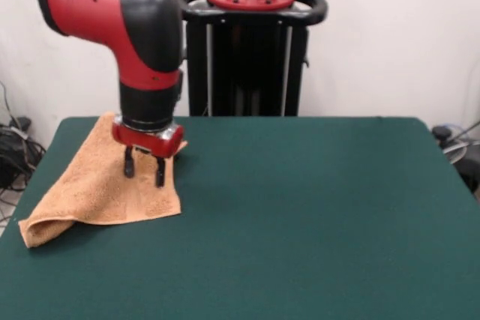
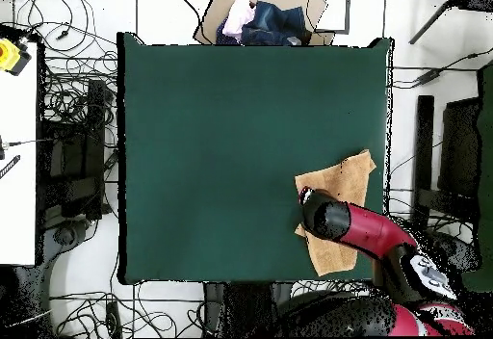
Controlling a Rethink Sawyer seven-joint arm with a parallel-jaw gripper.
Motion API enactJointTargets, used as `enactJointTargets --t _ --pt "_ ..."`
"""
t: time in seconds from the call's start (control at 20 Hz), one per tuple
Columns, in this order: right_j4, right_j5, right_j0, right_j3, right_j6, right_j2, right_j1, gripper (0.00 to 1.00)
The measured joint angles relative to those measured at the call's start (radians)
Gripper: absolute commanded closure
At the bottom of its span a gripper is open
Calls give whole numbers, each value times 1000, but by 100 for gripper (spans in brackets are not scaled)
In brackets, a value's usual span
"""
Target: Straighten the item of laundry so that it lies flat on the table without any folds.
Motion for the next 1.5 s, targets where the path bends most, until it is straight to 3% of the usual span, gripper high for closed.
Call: enactJointTargets --t 0.45,1.15,1.5 --pt "0 0 0 -31 0 0 2 0" --pt "3 0 87 -63 0 -44 22 0" --pt "14 0 87 -63 0 -48 19 0"
